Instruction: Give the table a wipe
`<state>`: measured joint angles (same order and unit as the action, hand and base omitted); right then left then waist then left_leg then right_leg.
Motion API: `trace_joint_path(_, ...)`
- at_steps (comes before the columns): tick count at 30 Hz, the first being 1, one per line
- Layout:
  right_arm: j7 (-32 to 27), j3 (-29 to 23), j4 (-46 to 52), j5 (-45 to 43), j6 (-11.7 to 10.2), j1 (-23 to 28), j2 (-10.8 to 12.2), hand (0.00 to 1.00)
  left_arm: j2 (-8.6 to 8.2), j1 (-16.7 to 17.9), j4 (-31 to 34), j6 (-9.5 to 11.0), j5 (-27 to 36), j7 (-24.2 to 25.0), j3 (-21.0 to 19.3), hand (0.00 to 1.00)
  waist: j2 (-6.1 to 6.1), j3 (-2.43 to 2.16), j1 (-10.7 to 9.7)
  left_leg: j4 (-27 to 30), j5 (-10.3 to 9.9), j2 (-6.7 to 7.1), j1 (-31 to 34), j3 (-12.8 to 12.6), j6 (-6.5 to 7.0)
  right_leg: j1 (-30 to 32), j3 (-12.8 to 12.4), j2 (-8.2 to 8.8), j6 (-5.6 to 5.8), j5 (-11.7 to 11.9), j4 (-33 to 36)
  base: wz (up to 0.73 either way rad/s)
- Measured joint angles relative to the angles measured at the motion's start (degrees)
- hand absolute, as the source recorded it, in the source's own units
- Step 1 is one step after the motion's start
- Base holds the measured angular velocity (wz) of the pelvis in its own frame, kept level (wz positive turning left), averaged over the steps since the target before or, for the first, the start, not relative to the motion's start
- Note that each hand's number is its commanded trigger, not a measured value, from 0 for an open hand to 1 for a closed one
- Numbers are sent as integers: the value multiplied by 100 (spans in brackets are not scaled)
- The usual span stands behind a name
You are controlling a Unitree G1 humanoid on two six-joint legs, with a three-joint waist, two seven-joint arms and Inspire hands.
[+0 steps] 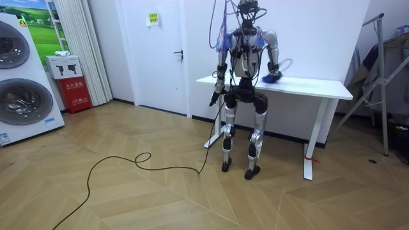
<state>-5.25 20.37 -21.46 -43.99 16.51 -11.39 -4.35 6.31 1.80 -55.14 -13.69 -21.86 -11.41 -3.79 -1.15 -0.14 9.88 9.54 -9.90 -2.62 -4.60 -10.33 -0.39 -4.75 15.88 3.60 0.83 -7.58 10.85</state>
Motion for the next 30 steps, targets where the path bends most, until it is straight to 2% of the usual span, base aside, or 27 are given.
trace_joint_path(2,142,81,-104,46,-184,-98,51,100,17,79,3,3,3,60,7,0,19,25,136,10,12,27,26,140,21,-15,153,46,35,-36,51,50)
trace_joint_path(4,47,-110,-259,242,-307,-39,39,100,83,282,4,-11,11,88,-18,0,33,68,129,36,14,65,58,285,60,56,303,163,77,-113,388,54)
trace_joint_path(5,-92,-338,-441,467,-564,47,1,100,158,434,-52,-6,22,88,-60,0,22,68,82,121,-6,69,83,312,101,139,378,260,101,-176,647,40)
trace_joint_path(6,-328,-572,-623,587,-845,204,-19,100,241,544,-149,-4,-1,88,-91,0,18,75,-64,253,-44,40,126,298,146,173,481,378,122,-203,857,44)
trace_joint_path(7,-487,-702,-745,621,-966,268,-32,100,269,582,-176,-3,-34,88,-164,0,22,80,-120,297,-63,29,113,256,168,184,516,414,128,-207,948,56)
trace_joint_path(8,-819,-1021,-950,705,-1153,420,-62,100,324,652,-194,8,-100,86,-387,0,-9,81,-245,387,-113,-2,116,134,220,235,525,504,203,-254,1138,51)
trace_joint_path(9,-1133,-1350,-1066,902,-1226,610,-167,100,424,696,-222,49,-201,84,-602,0,-43,80,-354,469,-188,-64,186,72,251,303,475,623,287,-316,1512,48)
trace_joint_path(10,-1294,-1537,-1125,1073,-1263,738,-252,100,462,704,-221,57,-319,83,-766,0,-46,79,-392,553,-238,-114,208,2,249,360,469,736,325,-361,1710,45)
trace_joint_path(11,-1670,-1873,-1286,1459,-1292,1026,-478,100,579,719,-222,81,-417,71,-977,0,-48,77,-455,661,-316,-229,196,-143,237,394,443,1042,408,-450,1986,44)
trace_joint_path(12,-1967,-2222,-1534,1762,-1298,1283,-688,100,732,780,-223,99,-544,64,-1137,0,-52,51,-538,770,-387,-347,196,-258,208,378,364,1351,459,-445,1994,38)
trace_joint_path(13,-2078,-2417,-1669,1930,-1314,1393,-789,100,808,795,-222,100,-585,60,-1199,0,-59,47,-547,842,-433,-399,205,-261,194,377,311,1496,489,-418,1966,13)
trace_joint_path(14,-2249,-2684,-1899,2261,-1331,1568,-951,100,942,808,-222,97,-588,51,-1311,0,-86,23,-550,992,-513,-492,247,-228,152,377,176,1710,528,-329,1815,0)
trace_joint_path(15,-2353,-2945,-2090,2502,-1337,1775,-1036,100,1098,824,-195,101,-582,36,-1320,0,-128,-29,-605,1149,-592,-600,316,-136,85,349,112,1810,543,-197,1513,3)
trace_joint_path(16,-2381,-3060,-2156,2576,-1337,1874,-1045,100,1157,848,-162,103,-581,28,-1315,0,-157,-54,-649,1198,-611,-651,333,-103,53,290,117,1843,546,-121,1327,22)
trace_joint_path(17,-2411,-3238,-2227,2631,-1337,2045,-1046,100,1251,840,-134,103,-578,28,-1302,0,-190,-80,-753,1295,-650,-781,362,4,-27,122,145,1841,555,34,923,23)
trace_joint_path(18,-2391,-3335,-2258,2616,-1338,2116,-1044,100,1271,830,-57,101,-579,34,-1303,0,-232,-106,-825,1385,-671,-874,399,52,-114,12,202,1817,598,203,630,16)
trace_joint_path(19,-2354,-3362,-2246,2606,-1337,2110,-1044,100,1252,827,4,102,-579,42,-1293,0,-252,-113,-834,1423,-685,-917,401,56,-162,-10,226,1805,608,295,501,-9)
trace_joint_path(20,-2261,-3332,-2165,2535,-1339,2081,-1044,100,1203,809,87,103,-549,73,-1273,0,-265,-124,-831,1480,-703,-1038,380,10,-281,-31,235,1713,610,455,349,-34)
trace_joint_path(21,-2156,-3205,-2032,2493,-1331,2024,-1013,100,1130,793,208,103,-468,78,-1215,0,-266,-123,-797,1516,-698,-1192,344,-69,-433,-14,221,1541,602,560,266,-46)
trace_joint_path(22,-2121,-3070,-1951,2423,-1324,1969,-987,100,1088,784,240,105,-444,74,-1174,0,-262,-122,-769,1511,-682,-1281,316,-113,-520,5,219,1416,603,567,272,-58)
trace_joint_path(24,-1978,-2588,-1454,2057,-1000,1622,-748,100,935,620,231,110,-222,72,-993,0,-251,-121,-696,1459,-530,-1660,274,-253,-936,87,229,734,556,513,440,-70)
trace_joint_path(25,-1939,-2464,-1321,1920,-899,1474,-695,100,885,551,218,105,-193,61,-906,0,-213,-123,-580,1451,-499,-1729,254,-356,-1042,167,366,661,602,337,480,-95)
trace_joint_path(26,-1816,-2163,-1202,1582,-656,1058,-536,100,664,406,195,109,-77,58,-760,0,-16,-83,-452,1411,-425,-2007,237,-365,-1101,414,444,395,352,137,773,-96)
trace_joint_path(27,-1603,-1801,-1065,1180,-402,707,-464,100,454,264,188,143,-80,69,-594,0,20,-75,-313,1398,-287,-2046,272,-332,-857,692,353,300,171,-66,1020,-75)
trace_joint_path(28,-1463,-1605,-1050,1016,-308,504,-441,100,373,225,125,181,-82,79,-478,0,20,-75,-258,1477,-280,-1978,372,-303,-791,797,284,285,111,-157,1118,-40)
trace_joint_path(29,-1144,-1205,-1025,862,-118,108,-390,100,304,87,-35,229,-77,100,-237,0,25,-38,-161,1731,-346,-1739,601,-207,-676,909,218,226,14,-287,1202,-16)
trace_joint_path(30,-830,-791,-970,733,-12,-275,-362,100,306,99,-30,210,-79,115,-76,0,4,16,-134,1887,-395,-1422,759,-148,-596,937,218,180,-94,-323,1201,-12)
